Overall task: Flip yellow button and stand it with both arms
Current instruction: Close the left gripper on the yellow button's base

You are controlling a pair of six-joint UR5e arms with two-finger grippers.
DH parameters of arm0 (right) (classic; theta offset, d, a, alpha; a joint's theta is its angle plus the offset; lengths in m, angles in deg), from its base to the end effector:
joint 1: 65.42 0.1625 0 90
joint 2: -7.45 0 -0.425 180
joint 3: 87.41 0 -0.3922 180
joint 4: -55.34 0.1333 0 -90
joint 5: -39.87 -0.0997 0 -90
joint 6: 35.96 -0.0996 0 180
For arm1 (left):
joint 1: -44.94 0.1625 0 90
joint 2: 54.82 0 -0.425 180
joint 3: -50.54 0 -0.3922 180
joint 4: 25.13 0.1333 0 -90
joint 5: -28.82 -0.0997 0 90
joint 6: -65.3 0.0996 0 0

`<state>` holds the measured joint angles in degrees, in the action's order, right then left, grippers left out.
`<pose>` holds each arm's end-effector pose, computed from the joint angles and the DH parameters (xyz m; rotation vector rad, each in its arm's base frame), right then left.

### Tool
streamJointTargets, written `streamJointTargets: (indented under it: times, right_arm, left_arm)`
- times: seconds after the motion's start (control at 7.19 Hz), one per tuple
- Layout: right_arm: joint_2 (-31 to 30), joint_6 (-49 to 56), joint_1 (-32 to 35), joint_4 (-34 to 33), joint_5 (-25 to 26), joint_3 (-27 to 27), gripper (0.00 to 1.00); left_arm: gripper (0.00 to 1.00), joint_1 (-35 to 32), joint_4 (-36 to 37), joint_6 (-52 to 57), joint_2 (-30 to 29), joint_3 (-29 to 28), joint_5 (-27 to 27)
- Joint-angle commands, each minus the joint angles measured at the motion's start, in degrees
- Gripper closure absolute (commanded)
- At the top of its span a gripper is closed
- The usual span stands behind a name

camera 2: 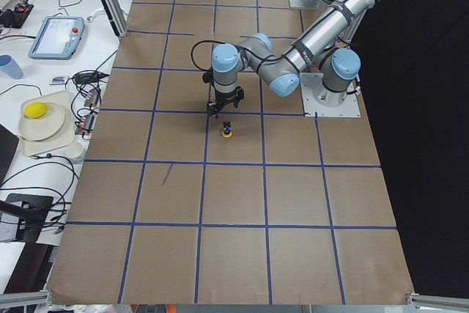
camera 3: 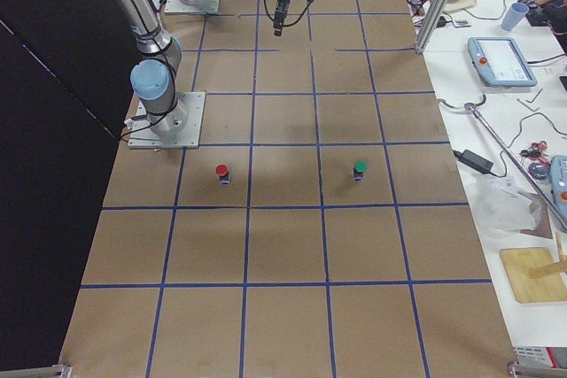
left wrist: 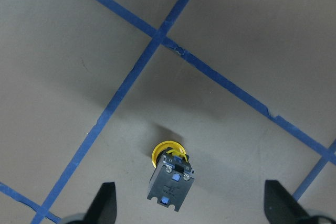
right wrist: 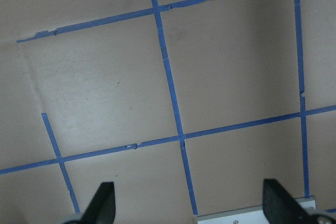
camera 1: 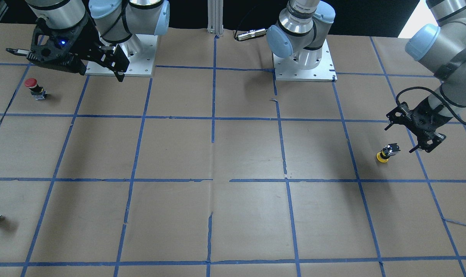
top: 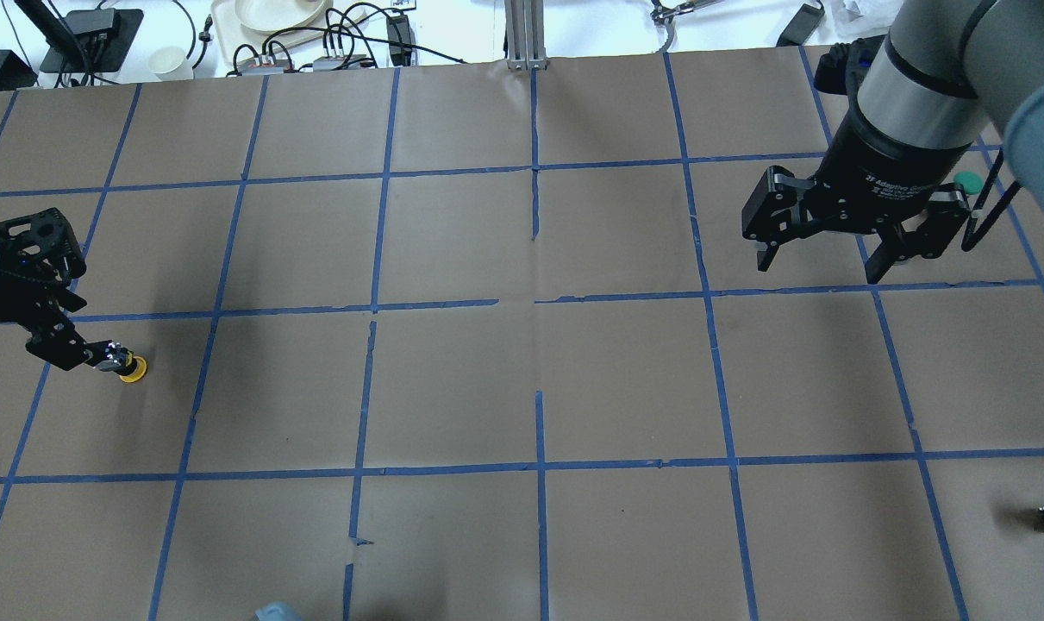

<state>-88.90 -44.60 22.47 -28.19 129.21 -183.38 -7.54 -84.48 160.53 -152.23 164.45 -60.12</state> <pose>0.1184 -0.4384 0.4779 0.2943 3.1178 0.1673 0.1903 -0.4697 0.2793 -1.5072 -2.7357 0.0192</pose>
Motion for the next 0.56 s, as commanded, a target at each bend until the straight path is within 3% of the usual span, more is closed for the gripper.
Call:
streamJointTargets:
  times: [0.0, 0.42]
  right_arm:
    - [0.19, 1.06, -0.08, 0.12, 0.22, -0.10, 0.00]
    - [3.51, -0.07, -0.17, -0.58, 0.12, -0.36, 0.00]
  left_arm:
    - [0.03, 1.32, 4.84, 5.22, -0.33, 3.59, 0.00]
    - [0.01, 1.32, 9.15, 9.71, -3.20, 3.69, -0.26]
